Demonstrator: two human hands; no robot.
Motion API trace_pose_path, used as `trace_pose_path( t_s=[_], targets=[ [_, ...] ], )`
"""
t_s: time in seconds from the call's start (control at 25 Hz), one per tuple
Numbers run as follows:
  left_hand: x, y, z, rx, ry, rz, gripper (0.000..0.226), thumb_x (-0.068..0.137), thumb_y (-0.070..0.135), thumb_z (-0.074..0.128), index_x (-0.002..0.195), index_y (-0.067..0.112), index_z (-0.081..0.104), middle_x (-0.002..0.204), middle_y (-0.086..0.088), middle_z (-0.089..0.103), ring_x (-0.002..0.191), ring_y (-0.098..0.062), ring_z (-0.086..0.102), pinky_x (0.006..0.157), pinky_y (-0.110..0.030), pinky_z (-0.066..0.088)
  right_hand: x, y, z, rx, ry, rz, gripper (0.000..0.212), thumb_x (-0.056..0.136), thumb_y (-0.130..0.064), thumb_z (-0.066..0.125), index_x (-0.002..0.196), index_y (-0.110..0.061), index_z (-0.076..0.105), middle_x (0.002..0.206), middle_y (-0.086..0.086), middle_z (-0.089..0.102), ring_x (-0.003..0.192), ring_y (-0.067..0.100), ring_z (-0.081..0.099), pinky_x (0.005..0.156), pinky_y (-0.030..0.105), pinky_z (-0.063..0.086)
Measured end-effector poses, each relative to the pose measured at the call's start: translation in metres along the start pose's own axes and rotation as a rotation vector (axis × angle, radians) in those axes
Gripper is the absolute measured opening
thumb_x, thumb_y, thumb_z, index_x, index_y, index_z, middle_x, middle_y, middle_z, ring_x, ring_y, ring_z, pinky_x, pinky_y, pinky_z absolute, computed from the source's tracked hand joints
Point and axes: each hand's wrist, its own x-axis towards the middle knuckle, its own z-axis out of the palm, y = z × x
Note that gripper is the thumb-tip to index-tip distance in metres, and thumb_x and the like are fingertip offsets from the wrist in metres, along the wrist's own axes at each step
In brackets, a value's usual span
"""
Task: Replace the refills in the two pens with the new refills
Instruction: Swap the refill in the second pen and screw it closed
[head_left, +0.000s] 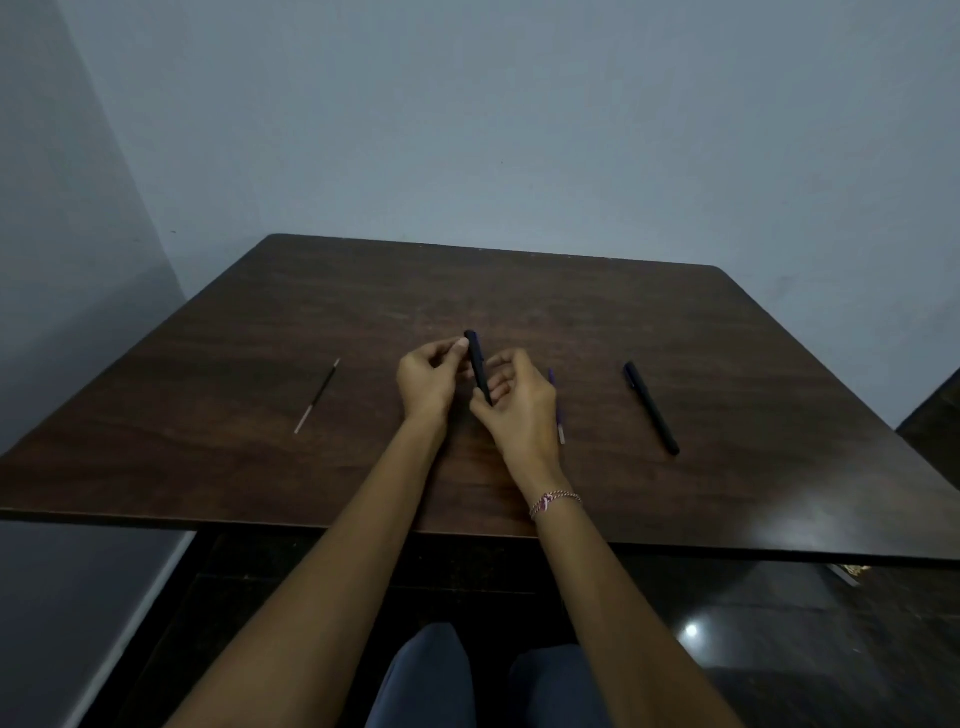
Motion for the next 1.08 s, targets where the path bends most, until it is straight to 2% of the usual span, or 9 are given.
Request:
trace_pose_path(
  t_s=[0.12, 0.24, 0.32, 0.48, 0.56, 0.72, 0.84, 0.96, 1.08],
  targets=[
    [-0.002, 0.001, -0.007, -0.122, -0.082, -0.015, 0.013, 0.082, 0.012, 0.071, 0.093, 0.005, 0.068, 0.079, -0.004, 0.069, 0.063, -0.007, 0.068, 0.055, -0.017, 0.053, 0.001, 0.001, 0.001, 0.052, -0.008, -0.044, 0.034, 0.07, 0.0, 0.073, 0.09, -0.021, 0.054, 0.08, -0.005, 0.058, 0.066, 0.004, 0.055, 0.06, 0.014, 0.048],
    [-0.001, 0.002, -0.012, -0.189, -0.126, -0.013, 0.007, 0.081, 0.01, 0.07, 0.087, 0.007, 0.067, 0.077, -0.005, 0.068, 0.068, -0.013, 0.067, 0.063, -0.024, 0.054, 0.0, 0.003, 0.002, 0.039, -0.031, -0.03, 0.03, 0.075, -0.009, 0.075, 0.095, -0.021, 0.056, 0.074, -0.005, 0.059, 0.064, 0.006, 0.057, 0.06, 0.015, 0.049],
    [-0.001, 0.005, -0.015, -0.299, -0.148, -0.028, 0.003, 0.087, 0.007, 0.063, 0.084, 0.008, 0.064, 0.077, -0.008, 0.066, 0.066, -0.013, 0.068, 0.063, -0.025, 0.055, 0.002, 0.006, 0.003, -0.022, -0.05, -0.005, 0.022, 0.08, -0.02, 0.072, 0.099, -0.02, 0.061, 0.064, -0.01, 0.058, 0.058, 0.003, 0.057, 0.057, 0.017, 0.047],
    [0.001, 0.01, -0.017, -0.581, -0.228, -0.132, 0.014, 0.099, 0.006, 0.038, 0.092, 0.012, 0.048, 0.07, -0.008, 0.07, 0.061, -0.015, 0.07, 0.057, -0.025, 0.058, 0.003, 0.009, 0.006, -0.078, -0.133, -0.004, 0.018, 0.088, -0.032, 0.063, 0.101, -0.02, 0.067, 0.049, -0.012, 0.058, 0.049, -0.002, 0.056, 0.054, 0.016, 0.042],
    [0.001, 0.01, -0.017, -0.647, -0.261, -0.188, 0.02, 0.101, 0.008, 0.031, 0.091, 0.012, 0.048, 0.059, -0.002, 0.067, 0.052, -0.012, 0.065, 0.053, -0.023, 0.054, 0.004, 0.009, 0.007, -0.109, -0.163, -0.002, 0.019, 0.087, -0.034, 0.063, 0.102, -0.022, 0.066, 0.049, -0.011, 0.058, 0.049, -0.002, 0.056, 0.055, 0.017, 0.043],
    [0.001, 0.011, -0.015, -0.792, -0.33, -0.242, 0.027, 0.101, 0.01, 0.026, 0.084, 0.009, 0.048, 0.051, 0.003, 0.049, 0.039, -0.005, 0.041, 0.042, -0.017, 0.038, 0.002, 0.008, 0.008, -0.155, -0.222, -0.012, 0.019, 0.086, -0.04, 0.063, 0.098, -0.025, 0.063, 0.049, -0.01, 0.058, 0.05, -0.004, 0.054, 0.056, 0.022, 0.042],
    [0.001, 0.011, -0.014, -0.836, -0.363, -0.212, 0.028, 0.101, 0.012, 0.028, 0.08, 0.01, 0.046, 0.048, 0.007, 0.043, 0.036, -0.001, 0.034, 0.038, -0.015, 0.033, 0.001, 0.003, 0.008, -0.199, -0.225, -0.061, 0.017, 0.087, -0.037, 0.062, 0.093, -0.022, 0.058, 0.055, -0.005, 0.063, 0.053, 0.003, 0.057, 0.056, 0.026, 0.045],
    [0.0, 0.012, -0.015, -0.82, -0.392, -0.187, 0.026, 0.102, 0.016, 0.031, 0.082, 0.012, 0.047, 0.046, 0.009, 0.038, 0.035, 0.0, 0.03, 0.036, -0.013, 0.028, -0.001, -0.001, 0.009, -0.194, -0.241, -0.116, 0.019, 0.086, -0.031, 0.063, 0.089, -0.016, 0.053, 0.059, 0.0, 0.064, 0.057, 0.016, 0.06, 0.059, 0.037, 0.051],
    [-0.001, 0.014, -0.015, -0.818, -0.381, -0.159, 0.025, 0.102, 0.02, 0.032, 0.082, 0.014, 0.045, 0.043, 0.009, 0.035, 0.033, -0.001, 0.028, 0.034, -0.014, 0.023, -0.001, -0.001, 0.011, -0.167, -0.226, -0.125, 0.018, 0.083, -0.029, 0.067, 0.086, -0.015, 0.055, 0.058, -0.001, 0.063, 0.054, 0.016, 0.059, 0.06, 0.039, 0.052]
  ],
)
